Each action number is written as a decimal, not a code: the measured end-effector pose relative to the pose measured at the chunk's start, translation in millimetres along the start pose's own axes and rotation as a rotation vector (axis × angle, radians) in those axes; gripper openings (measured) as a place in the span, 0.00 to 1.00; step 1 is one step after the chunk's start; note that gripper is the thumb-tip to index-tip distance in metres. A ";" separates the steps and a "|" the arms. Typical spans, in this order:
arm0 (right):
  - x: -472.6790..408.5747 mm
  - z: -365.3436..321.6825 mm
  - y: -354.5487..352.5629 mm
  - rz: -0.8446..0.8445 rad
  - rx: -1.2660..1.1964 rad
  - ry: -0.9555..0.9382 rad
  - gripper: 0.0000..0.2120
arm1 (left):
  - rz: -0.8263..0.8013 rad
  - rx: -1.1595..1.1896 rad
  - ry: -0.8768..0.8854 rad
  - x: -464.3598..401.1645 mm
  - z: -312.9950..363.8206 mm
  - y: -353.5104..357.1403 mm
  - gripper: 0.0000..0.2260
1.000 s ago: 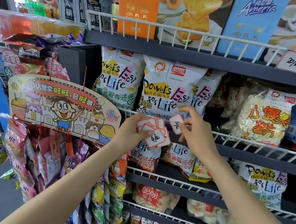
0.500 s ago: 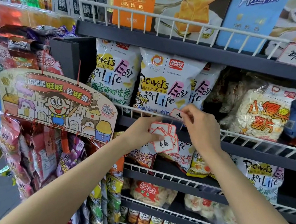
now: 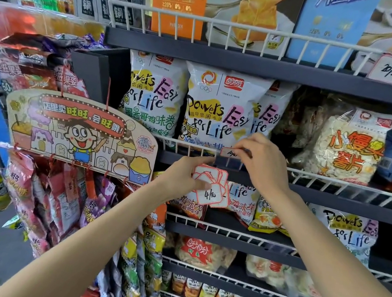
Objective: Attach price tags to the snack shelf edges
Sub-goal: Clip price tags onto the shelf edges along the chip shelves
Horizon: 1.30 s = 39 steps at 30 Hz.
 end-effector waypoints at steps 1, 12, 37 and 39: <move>0.0 -0.2 1.2 0.006 0.018 -0.011 0.08 | -0.008 -0.017 0.001 0.2 0.7 -0.2 0.30; 8.6 2.8 18.6 0.143 0.102 -0.065 0.05 | -0.035 0.019 -0.019 -0.3 0.9 -0.4 0.31; 15.8 14.2 32.6 0.291 0.048 -0.157 0.06 | -0.045 0.038 -0.021 -3.3 1.9 -4.4 0.30; 17.0 17.1 32.4 0.283 0.092 -0.182 0.04 | -0.046 0.050 -0.026 -3.5 2.0 -4.0 0.30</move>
Point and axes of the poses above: each hand's wrist, its own x-axis away from the middle knuckle, its own y-axis out of the palm, z = x × y, the point moved 1 cm from there along -x, towards the middle knuckle, and after that the axes turned 11 degrees about y, right-handed, at the moved point
